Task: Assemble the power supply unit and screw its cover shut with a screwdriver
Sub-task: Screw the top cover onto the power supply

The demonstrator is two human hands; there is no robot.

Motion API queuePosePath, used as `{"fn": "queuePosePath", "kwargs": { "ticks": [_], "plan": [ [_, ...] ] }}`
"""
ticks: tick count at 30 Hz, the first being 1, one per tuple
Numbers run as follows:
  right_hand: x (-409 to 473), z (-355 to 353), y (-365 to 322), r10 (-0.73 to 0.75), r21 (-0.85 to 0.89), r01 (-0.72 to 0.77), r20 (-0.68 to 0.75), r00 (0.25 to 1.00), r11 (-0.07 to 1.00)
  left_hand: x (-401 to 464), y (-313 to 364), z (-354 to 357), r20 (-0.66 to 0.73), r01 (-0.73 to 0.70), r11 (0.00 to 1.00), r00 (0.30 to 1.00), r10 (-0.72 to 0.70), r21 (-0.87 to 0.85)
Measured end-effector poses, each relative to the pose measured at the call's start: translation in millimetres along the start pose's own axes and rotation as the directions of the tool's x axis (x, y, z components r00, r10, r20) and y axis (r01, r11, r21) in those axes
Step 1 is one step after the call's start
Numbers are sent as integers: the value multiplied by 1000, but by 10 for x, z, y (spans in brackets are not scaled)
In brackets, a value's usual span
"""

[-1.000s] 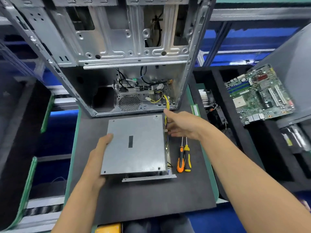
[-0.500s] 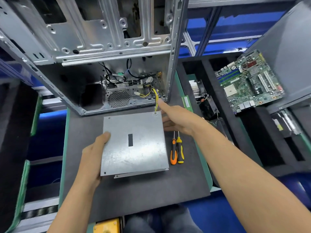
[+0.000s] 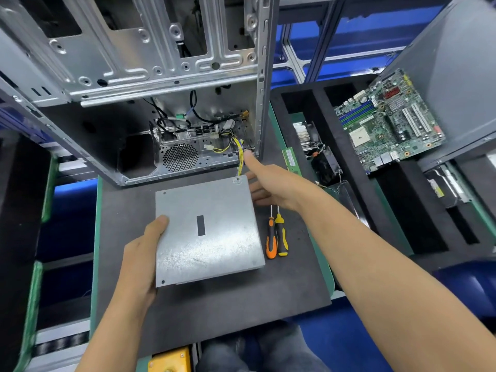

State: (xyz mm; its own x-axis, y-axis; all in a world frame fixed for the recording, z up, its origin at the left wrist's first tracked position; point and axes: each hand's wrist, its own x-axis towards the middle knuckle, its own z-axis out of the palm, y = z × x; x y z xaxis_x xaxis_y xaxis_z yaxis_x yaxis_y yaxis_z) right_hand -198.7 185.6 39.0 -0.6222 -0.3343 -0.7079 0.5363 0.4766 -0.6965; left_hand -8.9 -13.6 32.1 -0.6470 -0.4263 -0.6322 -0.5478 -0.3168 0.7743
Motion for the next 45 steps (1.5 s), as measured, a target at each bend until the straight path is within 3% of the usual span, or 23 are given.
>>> {"fn": "queuePosePath", "kwargs": {
  "ticks": [13,16,19,22,27,36,39,43,45],
  "plan": [
    [-112,-50,86,-15,9,14,115,993,1000,6,-69,110,-23,-21,1000,1000,21,-3],
    [-133,-43,185,-1,68,-1,26,1000,998,37,-93,90,-36,-6,1000,999,5,-16],
    [-239,-1,420,54,-76,-59,-65,996,995,54,-127,81,-40,4,1000,999,-5,-24],
    [-362,111,649,149,-163,-145,13,989,976,69,-145,77,-47,6,1000,999,-7,-19],
    [-415,253,742,192,-38,-190,91,977,981,75,-166,83,-29,-16,1000,999,16,5],
    [-470,226,721,185,6,-187,125,975,982,82,-199,66,-68,-48,998,996,50,32],
    [-521,245,707,161,-94,-149,143,977,984,90,-200,65,-61,-33,998,997,36,48],
    [-579,278,712,28,-338,-13,40,999,941,90,-229,87,-52,-42,997,998,45,58],
    [-598,306,692,-11,-367,8,-7,1000,930,95,-245,89,-57,-48,998,997,51,49]
  ]
}}
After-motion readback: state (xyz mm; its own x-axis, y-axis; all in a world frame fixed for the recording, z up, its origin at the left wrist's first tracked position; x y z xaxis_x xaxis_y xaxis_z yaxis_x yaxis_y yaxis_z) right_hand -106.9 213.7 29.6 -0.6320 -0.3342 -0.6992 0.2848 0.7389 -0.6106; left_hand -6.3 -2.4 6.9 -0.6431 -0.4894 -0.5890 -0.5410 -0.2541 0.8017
